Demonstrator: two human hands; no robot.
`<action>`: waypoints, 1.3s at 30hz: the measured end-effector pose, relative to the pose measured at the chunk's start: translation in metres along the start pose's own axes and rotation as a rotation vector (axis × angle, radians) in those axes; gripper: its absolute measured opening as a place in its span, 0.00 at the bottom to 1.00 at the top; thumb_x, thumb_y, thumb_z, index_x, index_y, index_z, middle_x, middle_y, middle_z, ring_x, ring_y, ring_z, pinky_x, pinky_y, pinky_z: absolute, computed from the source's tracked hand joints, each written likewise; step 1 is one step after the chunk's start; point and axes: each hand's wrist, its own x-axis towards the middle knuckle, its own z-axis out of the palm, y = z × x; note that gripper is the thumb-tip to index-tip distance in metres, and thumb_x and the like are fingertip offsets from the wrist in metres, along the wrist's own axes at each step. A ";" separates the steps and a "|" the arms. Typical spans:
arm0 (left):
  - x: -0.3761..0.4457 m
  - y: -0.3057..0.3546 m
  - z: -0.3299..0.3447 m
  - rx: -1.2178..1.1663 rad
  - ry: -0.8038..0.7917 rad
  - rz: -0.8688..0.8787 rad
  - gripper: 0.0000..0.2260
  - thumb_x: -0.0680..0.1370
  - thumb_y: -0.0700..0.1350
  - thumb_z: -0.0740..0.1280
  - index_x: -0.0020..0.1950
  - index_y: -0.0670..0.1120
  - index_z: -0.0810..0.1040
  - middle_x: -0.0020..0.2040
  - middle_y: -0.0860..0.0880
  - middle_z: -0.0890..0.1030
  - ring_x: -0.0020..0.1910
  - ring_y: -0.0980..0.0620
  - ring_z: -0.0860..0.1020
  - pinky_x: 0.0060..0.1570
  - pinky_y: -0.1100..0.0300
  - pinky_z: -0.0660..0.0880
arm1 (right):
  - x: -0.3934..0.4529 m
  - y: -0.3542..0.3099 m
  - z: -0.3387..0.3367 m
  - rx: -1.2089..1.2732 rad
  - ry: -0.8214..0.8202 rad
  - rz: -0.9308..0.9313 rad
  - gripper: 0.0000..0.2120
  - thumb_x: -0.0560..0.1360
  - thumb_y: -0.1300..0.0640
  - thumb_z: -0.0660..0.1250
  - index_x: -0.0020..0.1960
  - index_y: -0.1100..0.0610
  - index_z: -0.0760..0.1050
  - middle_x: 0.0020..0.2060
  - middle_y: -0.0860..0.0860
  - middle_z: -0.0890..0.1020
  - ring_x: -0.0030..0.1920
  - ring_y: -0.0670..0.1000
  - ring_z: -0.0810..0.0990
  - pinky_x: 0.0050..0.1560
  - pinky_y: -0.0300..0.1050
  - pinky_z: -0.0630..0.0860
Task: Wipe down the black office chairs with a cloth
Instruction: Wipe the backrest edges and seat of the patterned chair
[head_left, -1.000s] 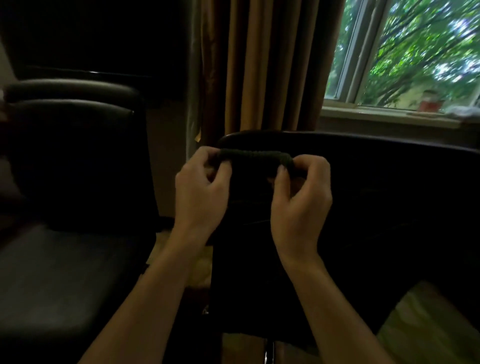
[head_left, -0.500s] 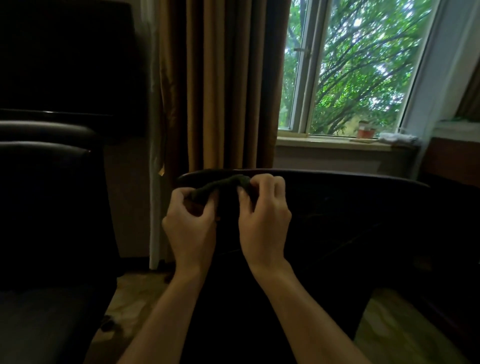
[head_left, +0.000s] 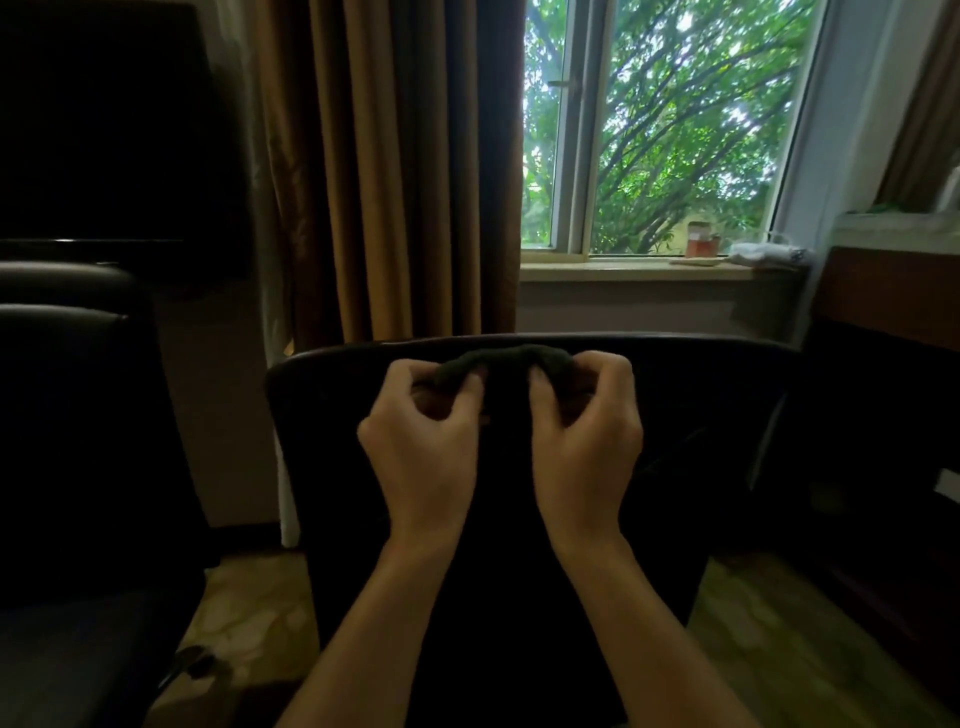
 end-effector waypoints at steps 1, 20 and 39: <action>0.003 -0.002 -0.004 -0.006 0.021 -0.010 0.06 0.74 0.44 0.73 0.47 0.47 0.77 0.39 0.59 0.78 0.40 0.69 0.78 0.39 0.74 0.74 | -0.001 -0.005 0.004 0.010 -0.007 -0.010 0.09 0.75 0.56 0.70 0.51 0.56 0.71 0.45 0.48 0.77 0.39 0.40 0.74 0.41 0.24 0.69; -0.015 0.023 0.023 -0.042 -0.045 -0.036 0.06 0.75 0.42 0.73 0.45 0.46 0.76 0.35 0.59 0.76 0.35 0.73 0.76 0.33 0.77 0.71 | 0.022 0.014 -0.029 -0.166 -0.051 -0.052 0.07 0.76 0.57 0.69 0.47 0.57 0.71 0.41 0.48 0.76 0.38 0.45 0.75 0.39 0.42 0.76; -0.020 0.008 0.035 0.118 0.065 0.166 0.07 0.75 0.43 0.72 0.48 0.49 0.74 0.38 0.62 0.76 0.37 0.66 0.78 0.38 0.73 0.74 | 0.019 0.024 -0.028 -0.145 -0.062 -0.207 0.11 0.76 0.49 0.64 0.54 0.54 0.72 0.48 0.51 0.74 0.37 0.48 0.77 0.31 0.46 0.78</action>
